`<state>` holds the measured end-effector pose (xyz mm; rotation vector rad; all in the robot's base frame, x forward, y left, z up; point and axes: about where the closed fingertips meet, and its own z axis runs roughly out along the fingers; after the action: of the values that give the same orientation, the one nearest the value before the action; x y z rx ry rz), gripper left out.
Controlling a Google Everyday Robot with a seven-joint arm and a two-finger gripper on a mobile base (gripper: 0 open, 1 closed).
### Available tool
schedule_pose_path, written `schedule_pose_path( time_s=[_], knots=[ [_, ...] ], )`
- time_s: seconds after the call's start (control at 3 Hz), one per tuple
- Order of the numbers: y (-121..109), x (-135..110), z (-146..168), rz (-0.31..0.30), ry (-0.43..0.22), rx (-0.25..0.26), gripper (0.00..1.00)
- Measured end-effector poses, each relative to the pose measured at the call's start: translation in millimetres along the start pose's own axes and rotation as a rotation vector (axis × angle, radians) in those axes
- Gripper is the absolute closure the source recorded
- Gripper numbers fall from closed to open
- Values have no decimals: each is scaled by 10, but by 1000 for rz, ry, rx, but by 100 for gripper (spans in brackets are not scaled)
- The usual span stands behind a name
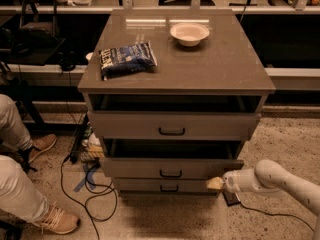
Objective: Close middle drawer
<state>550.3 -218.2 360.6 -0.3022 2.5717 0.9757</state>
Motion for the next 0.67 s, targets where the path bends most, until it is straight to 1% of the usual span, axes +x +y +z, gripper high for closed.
schedule_pose_path(
  time_s=[0.33,0.67],
  knots=[
    [-222,-307,-132,3,-136,54,100],
    [-309,-543,-196,-12,-212,78,100]
  ],
)
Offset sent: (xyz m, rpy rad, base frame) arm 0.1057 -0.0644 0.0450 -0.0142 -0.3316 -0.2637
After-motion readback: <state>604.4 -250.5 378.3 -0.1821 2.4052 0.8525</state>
